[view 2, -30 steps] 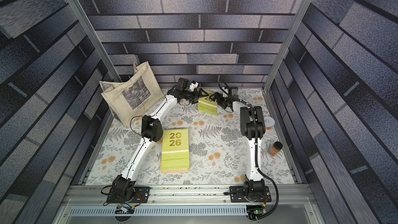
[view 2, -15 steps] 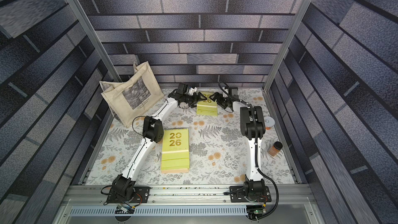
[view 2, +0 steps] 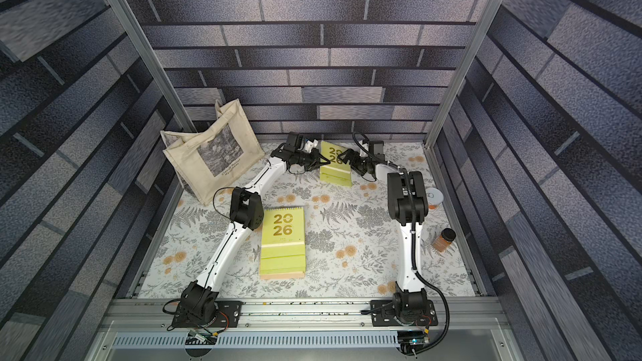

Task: Stack the calendars
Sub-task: Pick up the calendar at the center of the board.

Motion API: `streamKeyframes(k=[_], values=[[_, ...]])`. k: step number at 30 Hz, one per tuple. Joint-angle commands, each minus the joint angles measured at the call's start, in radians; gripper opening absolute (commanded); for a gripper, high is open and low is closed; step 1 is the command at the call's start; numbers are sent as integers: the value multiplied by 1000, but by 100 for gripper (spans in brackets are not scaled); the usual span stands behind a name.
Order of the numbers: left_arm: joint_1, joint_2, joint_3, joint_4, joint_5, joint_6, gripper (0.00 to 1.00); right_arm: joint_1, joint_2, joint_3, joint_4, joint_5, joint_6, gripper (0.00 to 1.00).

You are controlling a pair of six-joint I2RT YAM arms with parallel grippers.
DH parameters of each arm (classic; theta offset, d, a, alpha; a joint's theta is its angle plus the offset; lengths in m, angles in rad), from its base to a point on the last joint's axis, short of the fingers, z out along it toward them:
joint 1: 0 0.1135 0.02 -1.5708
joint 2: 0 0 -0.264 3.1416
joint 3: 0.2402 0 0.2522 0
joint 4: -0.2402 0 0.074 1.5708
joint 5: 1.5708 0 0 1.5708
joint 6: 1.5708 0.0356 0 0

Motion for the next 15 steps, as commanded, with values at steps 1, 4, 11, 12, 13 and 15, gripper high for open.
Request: streamKeyframes(k=[1, 4, 11, 12, 13, 15], values=[[-1, -26, -2, -9, -5, 39, 0, 13, 39, -68, -147, -10, 24, 94], [7, -50, -2, 1, 27, 45, 0, 9, 3, -91, -115, -19, 11, 94], [42, -215, 0, -115, 84, 188, 0, -18, -160, -189, -47, -81, -26, 93], [46, -246, -1, -155, 82, 234, 0, -20, -192, -206, -44, -90, -39, 93], [48, -283, -1, -204, 77, 290, 0, -20, -231, -227, -42, -97, -53, 93], [53, -351, 0, -297, 68, 380, 0, -21, -306, -265, -54, -91, -74, 93]])
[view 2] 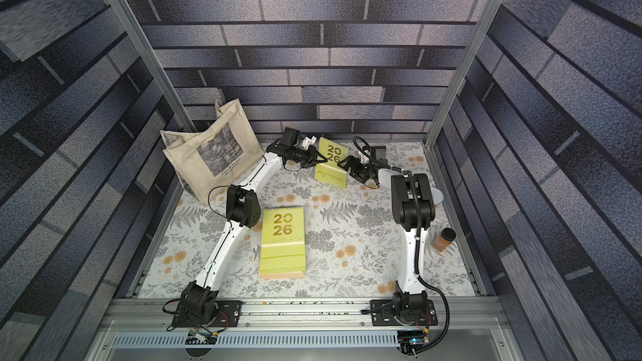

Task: Stack the calendars
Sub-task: Pick up the calendar at the center of the board, then place the calendar at the calendar.

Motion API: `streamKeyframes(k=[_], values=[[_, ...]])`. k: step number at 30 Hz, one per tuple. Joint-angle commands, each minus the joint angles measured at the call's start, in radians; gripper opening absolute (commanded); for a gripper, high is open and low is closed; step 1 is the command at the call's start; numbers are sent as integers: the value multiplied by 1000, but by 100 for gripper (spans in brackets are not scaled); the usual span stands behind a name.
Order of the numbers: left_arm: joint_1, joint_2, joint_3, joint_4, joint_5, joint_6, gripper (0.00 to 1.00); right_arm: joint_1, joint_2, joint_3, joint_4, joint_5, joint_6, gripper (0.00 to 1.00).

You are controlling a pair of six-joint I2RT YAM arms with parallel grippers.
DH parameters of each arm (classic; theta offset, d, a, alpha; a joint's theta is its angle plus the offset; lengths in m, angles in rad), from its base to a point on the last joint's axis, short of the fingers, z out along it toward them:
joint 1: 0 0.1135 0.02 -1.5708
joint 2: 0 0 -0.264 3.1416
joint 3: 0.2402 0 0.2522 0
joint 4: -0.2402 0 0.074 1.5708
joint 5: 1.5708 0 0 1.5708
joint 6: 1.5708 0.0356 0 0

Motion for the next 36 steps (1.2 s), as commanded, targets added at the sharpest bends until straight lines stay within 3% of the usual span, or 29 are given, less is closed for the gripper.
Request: streamKeyframes(k=[1, 8, 15, 18, 27, 31, 36], values=[[18, -263, 13, -150, 30, 225, 0, -8, -173, -56, -30, -26, -55, 93], [25, -481, -63, -412, 57, 459, 0, -8, -433, -183, -13, -71, -87, 93], [35, -847, -615, -152, 61, 443, 0, -8, -622, -243, 15, -144, -79, 92], [44, -984, -815, -34, 62, 399, 0, -3, -683, -271, 79, -182, -33, 92], [183, -1367, -1370, 458, 128, 91, 0, 101, -814, -409, 170, -206, -5, 92], [237, -1502, -1551, 657, 172, -40, 0, 180, -793, -444, 228, -213, -1, 92], [294, -1617, -1741, 865, 295, -105, 0, 224, -738, -439, 366, -247, 55, 91]])
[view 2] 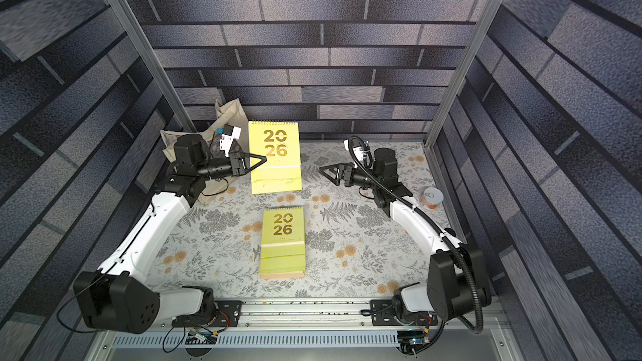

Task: Stack the calendars
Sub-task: Place the calendar at the calendar.

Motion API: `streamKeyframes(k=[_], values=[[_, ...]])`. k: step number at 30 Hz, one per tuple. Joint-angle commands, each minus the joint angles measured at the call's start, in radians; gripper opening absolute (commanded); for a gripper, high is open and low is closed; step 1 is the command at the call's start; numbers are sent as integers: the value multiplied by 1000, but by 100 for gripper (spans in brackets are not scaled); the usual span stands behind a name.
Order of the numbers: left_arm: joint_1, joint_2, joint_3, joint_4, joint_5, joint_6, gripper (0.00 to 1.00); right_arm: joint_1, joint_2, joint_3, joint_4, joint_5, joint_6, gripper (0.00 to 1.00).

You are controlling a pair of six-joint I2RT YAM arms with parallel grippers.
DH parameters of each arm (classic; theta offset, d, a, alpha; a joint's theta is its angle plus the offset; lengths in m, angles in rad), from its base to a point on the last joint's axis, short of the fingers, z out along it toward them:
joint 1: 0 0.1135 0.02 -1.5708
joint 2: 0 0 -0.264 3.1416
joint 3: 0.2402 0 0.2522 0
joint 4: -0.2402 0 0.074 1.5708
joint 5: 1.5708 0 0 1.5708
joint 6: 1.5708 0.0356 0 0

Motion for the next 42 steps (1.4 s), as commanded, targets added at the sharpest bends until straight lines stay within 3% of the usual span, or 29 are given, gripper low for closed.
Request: streamKeyframes(k=[1, 9, 17, 21, 30, 36, 42], values=[[30, -68, -97, 252, 139, -86, 0, 8, 27, 8, 150, -53, 50, 91], [57, -90, -155, 231, 234, -25, 0, 30, 62, 122, 194, -155, 60, 91], [31, -53, -111, 198, 301, 36, 0, 80, 136, 164, 273, -195, 95, 90], [16, -43, -75, 86, 304, 122, 0, 105, 171, 200, 304, -202, 117, 90], [0, -3, -76, 91, 288, 126, 0, 151, 209, 243, 336, -205, 142, 86], [-6, 29, -67, 110, 282, 115, 0, 164, 230, 238, 376, -211, 175, 56], [-12, 45, -67, 139, 277, 99, 0, 173, 250, 245, 377, -227, 190, 45]])
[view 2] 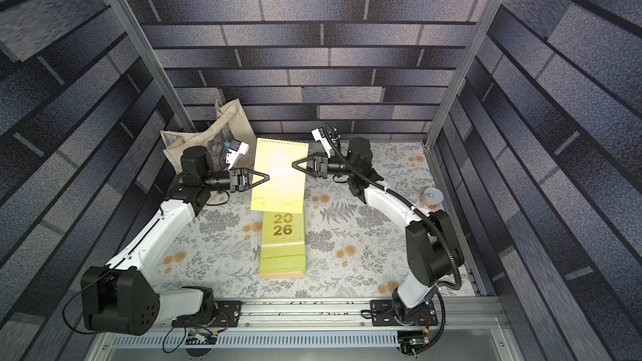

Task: Stack the calendars
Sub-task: Place the calendar at the calendar.

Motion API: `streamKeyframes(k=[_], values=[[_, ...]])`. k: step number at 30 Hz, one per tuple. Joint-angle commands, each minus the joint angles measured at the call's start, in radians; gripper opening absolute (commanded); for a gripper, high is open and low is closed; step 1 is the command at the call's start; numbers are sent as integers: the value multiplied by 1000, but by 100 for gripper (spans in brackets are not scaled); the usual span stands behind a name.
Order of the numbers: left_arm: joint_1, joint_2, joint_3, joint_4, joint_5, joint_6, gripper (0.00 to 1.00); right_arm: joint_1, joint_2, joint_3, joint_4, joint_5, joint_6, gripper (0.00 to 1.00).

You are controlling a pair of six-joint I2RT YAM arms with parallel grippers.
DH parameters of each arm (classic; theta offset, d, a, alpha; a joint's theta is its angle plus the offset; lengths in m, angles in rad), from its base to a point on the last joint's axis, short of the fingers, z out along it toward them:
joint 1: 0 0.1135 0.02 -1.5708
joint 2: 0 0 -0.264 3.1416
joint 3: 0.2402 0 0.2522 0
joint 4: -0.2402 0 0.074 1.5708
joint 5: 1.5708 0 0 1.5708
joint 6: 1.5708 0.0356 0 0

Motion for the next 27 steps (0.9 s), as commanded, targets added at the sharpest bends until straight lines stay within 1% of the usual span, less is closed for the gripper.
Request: streamKeyframes(k=[1, 4, 7, 10, 12, 13, 14, 15, 18, 19, 22, 24, 26, 27], values=[[-9, -2, 45, 62, 17, 9, 0, 16, 12, 27, 45, -31, 10, 43], [-14, 6, 45, 67, 15, 7, 0, 19, 18, 26, 53, -30, 13, 39], [-15, 12, 41, 73, 12, 1, 0, 27, 31, 29, 73, -31, 36, 28], [-18, 11, 31, 99, 4, -16, 0, 29, 45, 30, 92, -30, 62, 15], [-18, 9, 29, 97, -1, -14, 1, 29, 49, 33, 93, -41, 69, 8], [-18, 12, 29, 96, 2, -12, 6, 29, 49, 35, 91, -46, 69, 6], [-17, 14, 29, 94, 5, -12, 19, 29, 46, 39, 81, -51, 68, 2], [-16, 16, 30, 92, 6, -9, 30, 29, 46, 45, 67, -57, 63, 0], [-10, 16, 36, 85, 13, -5, 51, 29, 47, 56, 30, -67, 50, 0], [-7, 15, 44, 72, 22, 4, 56, 29, 52, 54, 27, -71, 50, 0], [9, 21, 97, -55, 29, 94, 59, 29, 62, 39, 36, -83, 70, 0], [20, 28, 119, -99, 38, 119, 59, 29, 59, 28, 37, -87, 72, 0], [28, 30, 120, -99, 40, 121, 58, 30, 55, 23, 28, -94, 72, 0], [31, 32, 120, -99, 39, 124, 54, 31, 55, 24, 23, -105, 75, 0]])
